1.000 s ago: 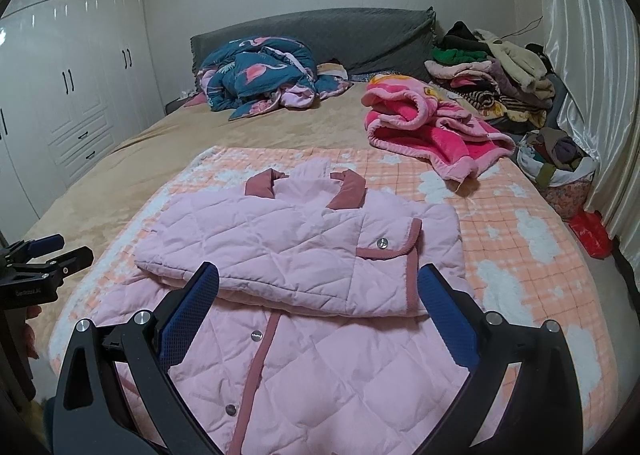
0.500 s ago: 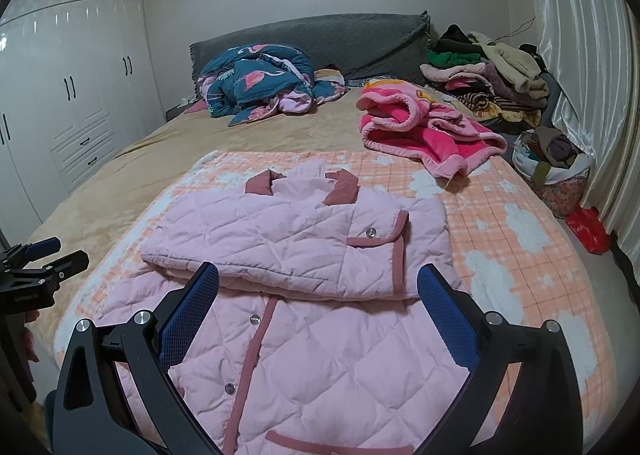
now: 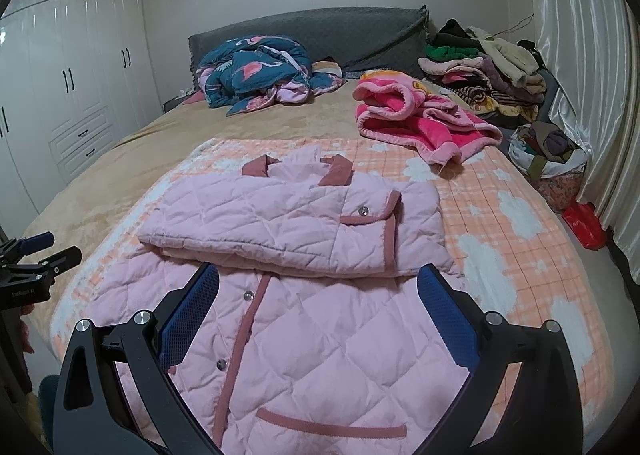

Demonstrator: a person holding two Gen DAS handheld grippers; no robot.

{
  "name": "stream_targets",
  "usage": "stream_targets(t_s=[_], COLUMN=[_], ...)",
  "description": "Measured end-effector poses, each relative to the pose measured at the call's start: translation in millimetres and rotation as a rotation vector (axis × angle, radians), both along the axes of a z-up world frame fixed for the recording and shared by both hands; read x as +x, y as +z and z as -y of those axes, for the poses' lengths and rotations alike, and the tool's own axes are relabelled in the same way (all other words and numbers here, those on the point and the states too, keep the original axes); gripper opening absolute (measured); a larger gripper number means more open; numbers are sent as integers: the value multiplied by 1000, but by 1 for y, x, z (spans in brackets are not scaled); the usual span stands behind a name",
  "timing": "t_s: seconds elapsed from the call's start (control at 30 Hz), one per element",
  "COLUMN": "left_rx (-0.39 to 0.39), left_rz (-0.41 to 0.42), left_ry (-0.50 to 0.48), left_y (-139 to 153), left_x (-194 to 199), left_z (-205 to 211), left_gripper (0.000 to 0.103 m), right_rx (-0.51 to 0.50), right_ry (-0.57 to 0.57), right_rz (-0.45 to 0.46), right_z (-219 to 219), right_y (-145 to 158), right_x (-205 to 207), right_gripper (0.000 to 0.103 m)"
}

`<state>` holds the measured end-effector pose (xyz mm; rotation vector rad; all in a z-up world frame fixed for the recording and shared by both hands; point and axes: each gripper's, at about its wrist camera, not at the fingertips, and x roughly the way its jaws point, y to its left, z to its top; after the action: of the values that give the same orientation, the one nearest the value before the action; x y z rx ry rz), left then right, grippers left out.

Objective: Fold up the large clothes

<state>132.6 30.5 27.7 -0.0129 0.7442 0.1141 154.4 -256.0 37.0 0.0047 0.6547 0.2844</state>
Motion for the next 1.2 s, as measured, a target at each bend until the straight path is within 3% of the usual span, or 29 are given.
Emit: stream_targets(t_s=[0.43,1.2], left_rx=[-9,-37], left_rz=[-54,-222], left_ry=[20,119], left_y=[-29,-103], left_x=[-14,-64], left_z=[-9,-68], left_gripper=[94,94], right_rx=[-56,-94], right_ry=[-28,-141], right_rz=[-83,-283], right_z=[20,102], right_y=[-38,-120], right_x=[-17,-56], right_gripper=[99,99])
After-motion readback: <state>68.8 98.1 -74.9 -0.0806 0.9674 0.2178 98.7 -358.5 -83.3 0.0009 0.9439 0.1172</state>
